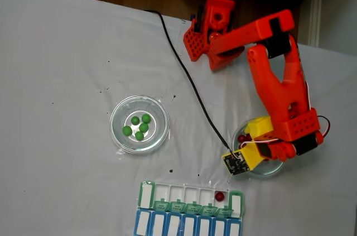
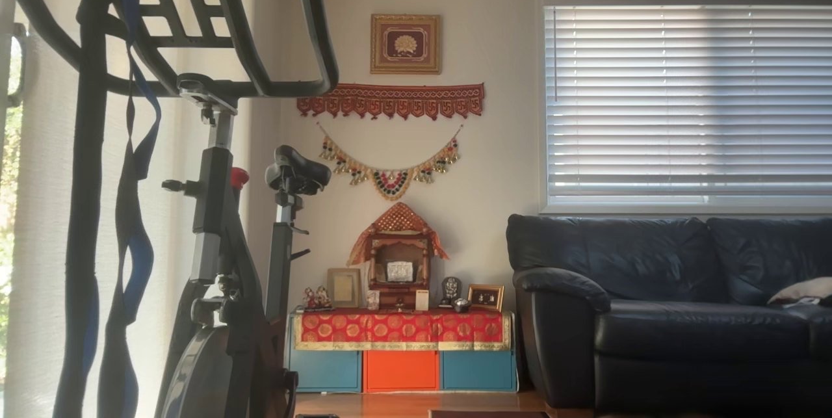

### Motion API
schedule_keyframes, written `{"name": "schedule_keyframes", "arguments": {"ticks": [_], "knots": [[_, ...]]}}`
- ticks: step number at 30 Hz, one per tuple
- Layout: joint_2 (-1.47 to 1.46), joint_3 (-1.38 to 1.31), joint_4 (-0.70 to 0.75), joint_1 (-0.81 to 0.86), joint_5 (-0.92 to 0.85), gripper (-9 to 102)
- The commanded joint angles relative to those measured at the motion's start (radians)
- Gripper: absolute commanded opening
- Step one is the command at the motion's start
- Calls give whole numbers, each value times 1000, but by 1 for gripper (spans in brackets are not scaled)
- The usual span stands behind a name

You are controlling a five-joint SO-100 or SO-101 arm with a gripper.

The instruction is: Sort medicines into box.

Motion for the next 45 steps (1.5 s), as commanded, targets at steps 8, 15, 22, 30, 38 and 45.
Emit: {"name": "schedule_keyframes", "arguments": {"ticks": [8, 15, 22, 30, 38, 45], "knots": [[55, 5, -12, -8, 0, 23], [52, 15, -15, -12, 11, 21], [49, 29, -26, -18, 17, 20], [48, 41, -32, -25, 20, 15], [49, 51, -37, -29, 9, 11], [66, 60, -52, -26, 18, 1]]}}
